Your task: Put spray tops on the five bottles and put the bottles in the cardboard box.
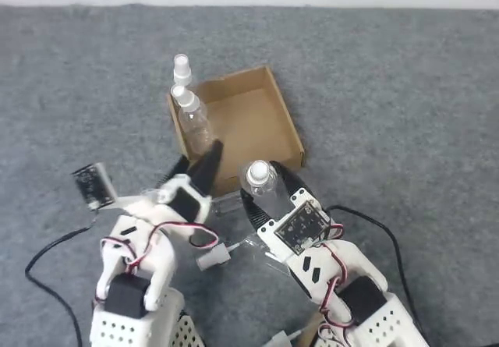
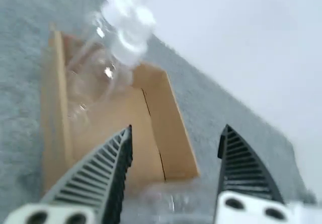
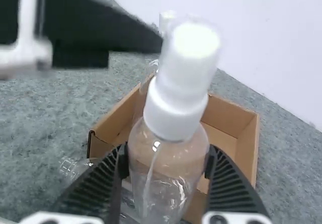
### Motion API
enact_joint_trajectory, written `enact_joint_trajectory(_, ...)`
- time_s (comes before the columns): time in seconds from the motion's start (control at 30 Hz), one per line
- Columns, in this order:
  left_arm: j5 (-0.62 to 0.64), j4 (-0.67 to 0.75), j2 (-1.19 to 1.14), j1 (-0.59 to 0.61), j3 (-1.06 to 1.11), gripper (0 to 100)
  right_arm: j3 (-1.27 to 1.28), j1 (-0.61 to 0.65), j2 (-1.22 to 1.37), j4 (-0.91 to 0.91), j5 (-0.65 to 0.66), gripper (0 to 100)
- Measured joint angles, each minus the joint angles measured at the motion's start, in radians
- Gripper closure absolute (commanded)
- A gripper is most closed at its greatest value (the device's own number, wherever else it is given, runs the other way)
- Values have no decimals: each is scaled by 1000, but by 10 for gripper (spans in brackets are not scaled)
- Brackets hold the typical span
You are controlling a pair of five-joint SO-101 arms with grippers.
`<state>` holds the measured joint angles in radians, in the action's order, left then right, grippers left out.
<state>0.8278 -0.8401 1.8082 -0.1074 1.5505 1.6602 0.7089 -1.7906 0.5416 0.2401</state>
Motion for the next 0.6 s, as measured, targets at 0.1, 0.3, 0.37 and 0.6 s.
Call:
enact_joint_trajectory(0.1, 52, 0, 0, 81, -29, 739, 0, 0, 0, 0, 0, 898)
enact_joint_trajectory(0.3, 141, 0, 0, 262, -60, 739, 0, 0, 0, 0, 0, 898)
enact_joint_trajectory(0.37, 155, 5, 0, 305, -60, 739, 0, 0, 0, 0, 0, 898)
enact_joint_trajectory(0.6, 160, 26, 0, 422, -60, 739, 0, 0, 0, 0, 0, 898)
